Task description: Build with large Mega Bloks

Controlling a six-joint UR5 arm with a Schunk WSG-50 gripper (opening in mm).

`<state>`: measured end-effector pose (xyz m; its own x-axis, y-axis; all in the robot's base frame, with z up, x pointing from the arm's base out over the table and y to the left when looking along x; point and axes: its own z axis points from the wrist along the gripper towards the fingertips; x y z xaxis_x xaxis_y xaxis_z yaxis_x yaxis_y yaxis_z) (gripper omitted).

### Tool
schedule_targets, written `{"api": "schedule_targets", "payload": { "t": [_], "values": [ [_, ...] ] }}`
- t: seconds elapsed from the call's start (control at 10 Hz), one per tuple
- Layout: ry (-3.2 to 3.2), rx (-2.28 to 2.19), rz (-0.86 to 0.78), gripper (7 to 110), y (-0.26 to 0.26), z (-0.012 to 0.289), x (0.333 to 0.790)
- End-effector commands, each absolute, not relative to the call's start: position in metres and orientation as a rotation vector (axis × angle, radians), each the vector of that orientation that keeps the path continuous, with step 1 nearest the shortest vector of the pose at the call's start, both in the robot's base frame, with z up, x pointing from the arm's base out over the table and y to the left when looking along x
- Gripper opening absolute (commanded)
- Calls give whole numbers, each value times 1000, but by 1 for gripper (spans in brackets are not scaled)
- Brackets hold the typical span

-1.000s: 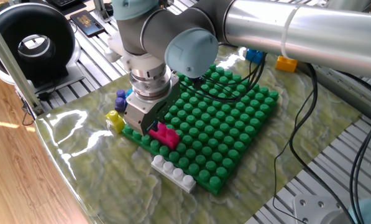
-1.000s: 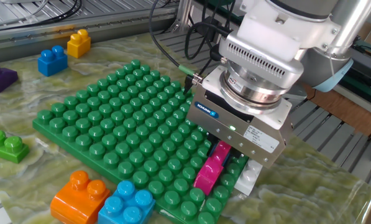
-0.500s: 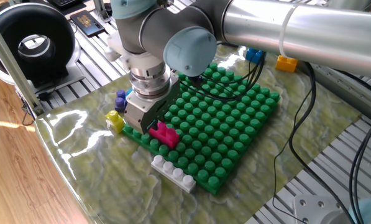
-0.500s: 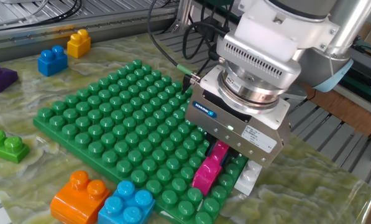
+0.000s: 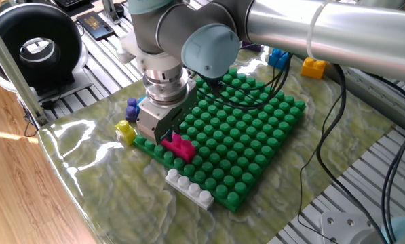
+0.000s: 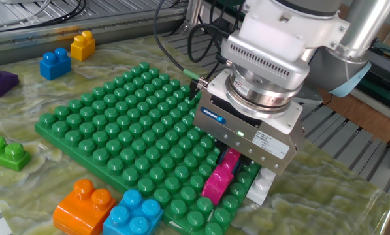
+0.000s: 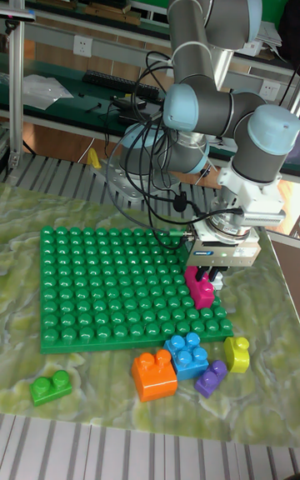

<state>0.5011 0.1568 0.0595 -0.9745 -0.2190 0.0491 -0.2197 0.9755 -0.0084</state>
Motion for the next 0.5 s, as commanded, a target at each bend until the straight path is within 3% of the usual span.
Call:
{"api": "schedule_targets", "payload": {
  "t": [0.0, 0.4],
  "values": [
    [-3074, 337, -12, 7, 158, 60, 502],
    [-3076, 339, 0, 7, 156, 58, 504]
  ]
}}
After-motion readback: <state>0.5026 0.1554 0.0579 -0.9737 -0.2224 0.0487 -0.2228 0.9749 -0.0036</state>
